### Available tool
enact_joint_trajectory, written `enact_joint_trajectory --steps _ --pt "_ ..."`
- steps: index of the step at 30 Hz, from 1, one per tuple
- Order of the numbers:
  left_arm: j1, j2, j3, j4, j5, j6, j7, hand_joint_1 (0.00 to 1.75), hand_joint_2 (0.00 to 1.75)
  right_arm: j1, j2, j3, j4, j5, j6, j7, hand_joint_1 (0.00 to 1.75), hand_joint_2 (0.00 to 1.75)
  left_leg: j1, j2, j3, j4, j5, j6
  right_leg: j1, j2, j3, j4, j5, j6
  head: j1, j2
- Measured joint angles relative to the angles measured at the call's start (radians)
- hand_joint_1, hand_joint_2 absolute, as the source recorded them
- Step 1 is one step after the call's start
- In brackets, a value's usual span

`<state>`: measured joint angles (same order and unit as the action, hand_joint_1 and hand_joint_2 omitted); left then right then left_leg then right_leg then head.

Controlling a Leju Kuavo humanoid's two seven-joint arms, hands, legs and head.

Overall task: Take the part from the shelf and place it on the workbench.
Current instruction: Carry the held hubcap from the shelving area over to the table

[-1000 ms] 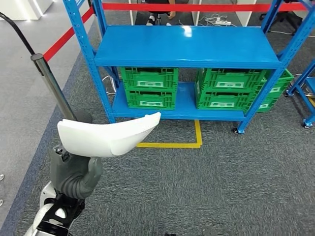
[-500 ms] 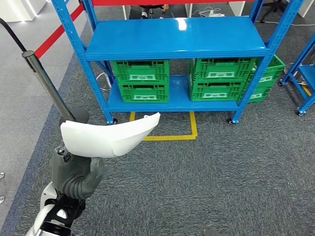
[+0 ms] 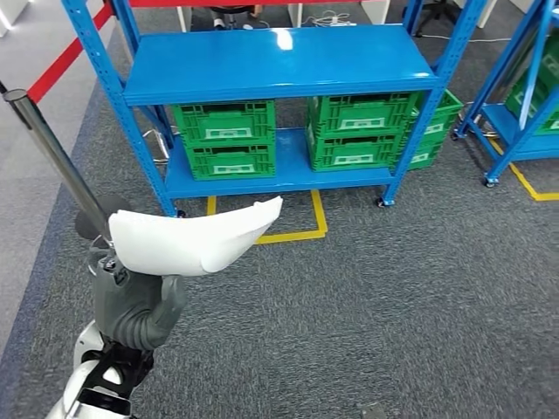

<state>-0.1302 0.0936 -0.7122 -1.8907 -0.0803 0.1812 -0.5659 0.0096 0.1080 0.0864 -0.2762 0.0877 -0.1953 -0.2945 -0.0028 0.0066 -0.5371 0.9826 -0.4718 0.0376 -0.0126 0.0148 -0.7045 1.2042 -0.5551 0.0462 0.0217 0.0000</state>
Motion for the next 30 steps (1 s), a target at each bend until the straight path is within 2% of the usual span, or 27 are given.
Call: enact_joint_trajectory --steps 1,2,3,4,5,6,7,8,10,11,13,14,15,16,17,18,19,21,22,24,25,26,27,28,30 --pt "0.001 0.0 0.0 0.001 -0.002 0.001 0.0 1.75 1.75 0.0 0.0 0.0 0.0 0.0 0.0 0.0 0.0 0.0 -0.003 0.013 -0.003 0.0 0.002 0.002 0.0 -0.004 -0.021 0.053 -0.022 0.002 0.0 0.0" --pt "0.001 0.0 0.0 0.002 -0.003 0.001 0.001 1.75 1.75 0.001 0.0 0.0 0.0 0.0 0.0 0.0 0.0 0.0 -0.004 0.024 -0.006 0.001 0.003 0.003 0.0 -0.005 -0.025 0.076 -0.025 0.003 0.0 0.0" --pt "0.002 0.0 0.0 0.002 -0.003 0.001 0.001 1.75 1.75 0.002 0.0 0.0 0.0 0.0 0.0 0.0 0.0 0.0 -0.006 0.035 -0.008 0.001 0.004 0.002 0.0 -0.008 -0.008 0.058 -0.011 0.003 0.0 0.0" --pt "0.002 0.0 0.0 0.002 -0.003 0.001 0.001 1.75 1.75 0.004 0.0 0.0 0.0 0.0 0.0 0.0 0.0 0.0 -0.007 0.045 -0.009 0.002 0.005 0.001 0.0 -0.014 0.027 0.007 0.014 0.002 0.0 0.0" --pt "0.002 0.0 0.0 0.002 -0.004 0.001 0.001 1.75 1.75 0.005 0.0 -0.001 0.0 0.0 0.0 0.0 0.0 0.0 -0.008 0.054 -0.009 0.003 0.005 0.0 0.001 -0.03 0.071 -0.063 0.039 0.0 0.0 0.0" --pt "0.001 0.0 0.0 0.002 -0.004 0.001 0.001 1.75 1.75 0.004 0.0 -0.001 0.0 0.0 0.0 0.0 0.0 0.0 -0.011 0.063 -0.011 0.006 0.004 -0.003 0.004 -0.047 0.112 -0.128 0.056 -0.004 0.001 0.0" --pt "0.001 0.0 0.0 0.002 -0.004 0.001 0.001 1.75 1.75 0.002 0.0 -0.001 -0.001 0.0 0.0 0.0 0.0 0.0 -0.014 0.07 -0.012 0.009 0.004 -0.007 0.007 -0.06 0.138 -0.173 0.066 -0.011 -0.001 0.0" --pt "0.001 0.0 0.0 0.002 -0.005 0.001 0.001 1.75 1.75 0.001 0.0 -0.001 -0.001 0.0 0.0 -0.001 0.0 0.0 -0.017 0.077 -0.014 0.012 0.004 -0.011 0.009 -0.067 0.15 -0.196 0.067 -0.017 -0.002 0.0" --pt "0.001 -0.001 0.0 0.002 -0.009 0.002 0.002 1.75 1.75 0.003 0.0 -0.002 -0.002 0.0 0.0 -0.001 0.0 0.0 -0.018 0.09 -0.016 0.014 0.004 -0.019 0.01 -0.054 0.148 -0.202 0.072 -0.031 -0.003 0.0" --pt "0.0 -0.001 0.0 0.002 -0.011 0.003 0.003 1.75 1.75 0.005 0.0 -0.003 -0.002 0.0 0.0 -0.001 0.0 0.0 -0.016 0.083 -0.018 0.019 -0.002 -0.024 0.009 -0.046 0.146 -0.203 0.075 -0.037 -0.003 0.0" --pt "0.0 0.0 0.0 0.002 -0.013 0.004 0.004 1.75 1.75 0.007 0.0 -0.007 -0.002 0.0 -0.001 -0.002 0.0 0.0 -0.01 0.043 -0.039 0.074 -0.046 -0.038 0.005 -0.031 0.143 -0.207 0.082 -0.049 -0.005 0.0" --pt "0.0 0.0 0.0 0.002 -0.013 0.005 0.005 1.75 1.75 0.006 0.0 -0.008 -0.002 0.0 -0.001 -0.002 0.0 0.0 -0.006 0.021 -0.061 0.128 -0.08 -0.043 0.005 -0.022 0.141 -0.207 0.085 -0.053 -0.006 0.0" --pt "0.001 0.001 0.0 0.002 -0.013 0.005 0.006 1.75 1.75 0.004 0.0 -0.009 -0.002 0.0 -0.001 -0.002 0.0 0.0 -0.003 0.008 -0.089 0.194 -0.115 -0.047 0.005 -0.013 0.137 -0.207 0.087 -0.056 -0.006 0.0" --pt "0.002 0.002 0.0 0.002 -0.013 0.005 0.006 1.75 1.75 0.004 0.0 -0.01 -0.002 0.0 0.0 -0.002 0.0 0.0 -0.001 0.004 -0.113 0.25 -0.138 -0.048 0.005 -0.003 0.135 -0.206 0.089 -0.057 -0.006 0.0" --pt "0.003 0.003 0.0 0.002 -0.013 0.005 0.007 1.75 1.75 0.005 0.0 -0.01 -0.002 0.0 0.0 -0.003 0.0 0.0 0.0 0.003 -0.126 0.283 -0.144 -0.049 0.005 0.008 0.132 -0.206 0.091 -0.057 -0.006 0.0" --pt "0.003 0.003 0.0 0.003 -0.013 0.005 0.007 1.75 1.75 0.006 0.0 -0.01 -0.002 0.0 0.0 -0.003 0.0 0.0 0.002 0.003 -0.124 0.281 -0.13 -0.049 0.005 0.019 0.131 -0.206 0.093 -0.055 -0.006 0.0" --pt "0.003 0.004 0.001 0.003 -0.013 0.005 0.007 1.75 1.75 0.007 0.0 -0.011 -0.002 0.0 0.0 -0.003 0.0 0.0 0.004 0.0 -0.104 0.243 -0.099 -0.047 0.005 0.03 0.13 -0.206 0.094 -0.053 -0.006 0.0" --pt "0.003 0.006 0.002 0.003 -0.013 0.005 0.007 1.75 1.75 0.007 0.0 -0.011 -0.002 0.0 0.0 -0.003 0.0 0.0 0.008 -0.03 -0.041 0.119 -0.032 -0.042 0.005 0.051 0.129 -0.204 0.097 -0.048 -0.005 0.0" --pt "0.003 0.006 0.002 0.002 -0.013 0.006 0.007 1.75 1.75 0.006 0.0 -0.012 -0.002 0.0 0.0 -0.004 0.0 0.0 0.009 -0.047 -0.016 0.067 -0.015 -0.039 0.005 0.061 0.126 -0.202 0.099 -0.044 -0.006 0.0" --pt "0.003 0.007 0.004 0.002 -0.013 0.007 0.008 1.75 1.75 0.006 0.0 -0.012 -0.002 0.0 0.0 -0.005 0.0 0.0 0.008 -0.064 -0.001 0.025 -0.014 -0.034 0.004 0.076 0.114 -0.2 0.106 -0.032 -0.005 0.0" --pt "0.003 0.007 0.006 0.002 -0.013 0.007 0.008 1.75 1.75 0.008 0.0 -0.013 -0.002 0.0 0.0 -0.005 0.0 0.0 0.007 -0.058 -0.001 0.018 -0.014 -0.03 0.002 0.082 0.108 -0.202 0.11 -0.024 -0.005 0.0" --pt "0.002 0.006 0.006 0.002 -0.013 0.007 0.008 1.75 1.75 0.01 0.0 -0.013 -0.002 0.0 0.0 -0.005 0.0 0.0 0.008 -0.05 -0.001 0.014 -0.011 -0.024 0.0 0.079 0.102 -0.201 0.11 -0.019 -0.004 0.0" --pt "0.002 0.006 0.007 0.002 -0.013 0.007 0.008 1.75 1.75 0.011 0.0 -0.013 -0.002 0.0 0.0 -0.005 0.0 0.0 0.008 -0.04 -0.001 0.009 -0.007 -0.018 0.0 0.065 0.093 -0.189 0.101 -0.014 -0.003 0.0" --pt "0.002 0.006 0.007 0.002 -0.013 0.007 0.008 1.75 1.75 0.011 0.0 -0.014 -0.002 0.0 0.0 -0.005 0.0 0.0 0.009 -0.03 -0.001 0.005 -0.003 -0.012 0.001 0.045 0.077 -0.159 0.081 -0.011 -0.001 0.0" --pt "0.004 0.006 0.007 0.003 -0.013 0.008 0.009 1.75 1.75 0.008 0.0 -0.014 -0.002 0.0 0.0 -0.005 0.0 0.0 0.005 -0.006 -0.003 0.003 -0.001 -0.006 0.002 0.005 0.022 -0.04 0.016 -0.008 0.002 0.0"
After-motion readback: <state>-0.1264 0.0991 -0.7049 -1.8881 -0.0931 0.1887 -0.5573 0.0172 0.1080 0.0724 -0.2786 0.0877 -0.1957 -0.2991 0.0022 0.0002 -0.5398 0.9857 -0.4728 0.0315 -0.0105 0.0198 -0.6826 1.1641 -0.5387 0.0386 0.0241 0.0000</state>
